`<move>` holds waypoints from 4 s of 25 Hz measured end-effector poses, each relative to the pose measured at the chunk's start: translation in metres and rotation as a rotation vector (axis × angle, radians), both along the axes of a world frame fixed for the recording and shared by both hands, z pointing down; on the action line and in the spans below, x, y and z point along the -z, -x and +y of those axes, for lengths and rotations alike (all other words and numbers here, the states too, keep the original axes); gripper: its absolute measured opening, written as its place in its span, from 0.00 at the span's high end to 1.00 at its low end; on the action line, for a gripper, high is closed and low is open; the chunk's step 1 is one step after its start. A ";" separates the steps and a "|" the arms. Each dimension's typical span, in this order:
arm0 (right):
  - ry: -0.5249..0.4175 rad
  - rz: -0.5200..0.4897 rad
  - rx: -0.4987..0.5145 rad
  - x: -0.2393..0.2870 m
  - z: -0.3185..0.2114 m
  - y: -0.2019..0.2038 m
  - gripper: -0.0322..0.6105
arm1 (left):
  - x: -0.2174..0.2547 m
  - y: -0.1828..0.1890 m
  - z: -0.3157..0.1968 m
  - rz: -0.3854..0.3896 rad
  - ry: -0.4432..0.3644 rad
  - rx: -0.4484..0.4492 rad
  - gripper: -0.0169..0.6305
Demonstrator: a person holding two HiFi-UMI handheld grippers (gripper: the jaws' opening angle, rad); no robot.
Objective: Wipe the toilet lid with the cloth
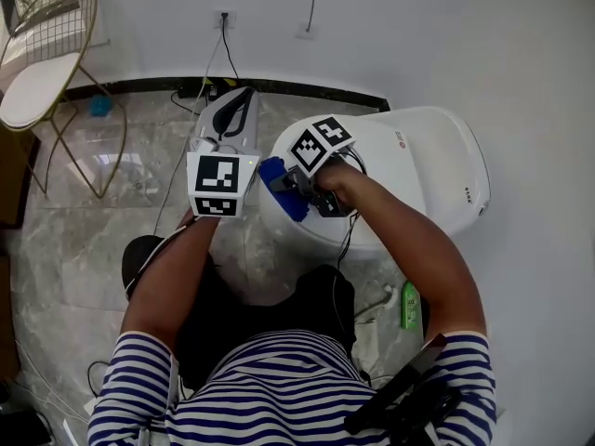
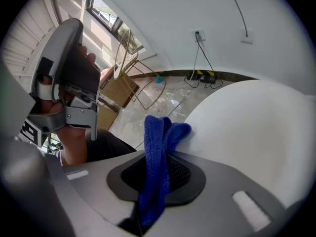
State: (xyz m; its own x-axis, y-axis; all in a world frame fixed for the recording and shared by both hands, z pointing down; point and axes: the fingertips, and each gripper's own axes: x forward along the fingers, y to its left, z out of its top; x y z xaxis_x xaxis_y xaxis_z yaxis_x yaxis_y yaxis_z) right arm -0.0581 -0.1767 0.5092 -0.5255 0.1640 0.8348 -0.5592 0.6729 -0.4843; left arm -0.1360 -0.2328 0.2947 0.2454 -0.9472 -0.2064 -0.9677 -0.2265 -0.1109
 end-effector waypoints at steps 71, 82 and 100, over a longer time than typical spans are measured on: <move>-0.140 0.098 -0.332 0.037 -0.009 -0.265 0.85 | -0.011 -0.121 -0.034 -0.042 0.029 -0.151 0.97; -0.164 0.040 -0.101 0.018 0.040 -0.144 0.85 | -0.016 -0.088 -0.025 -0.050 0.014 -0.116 0.97; -0.086 -0.075 0.185 -0.022 0.086 -0.004 0.85 | -0.015 -0.005 -0.009 -0.050 0.019 0.012 0.97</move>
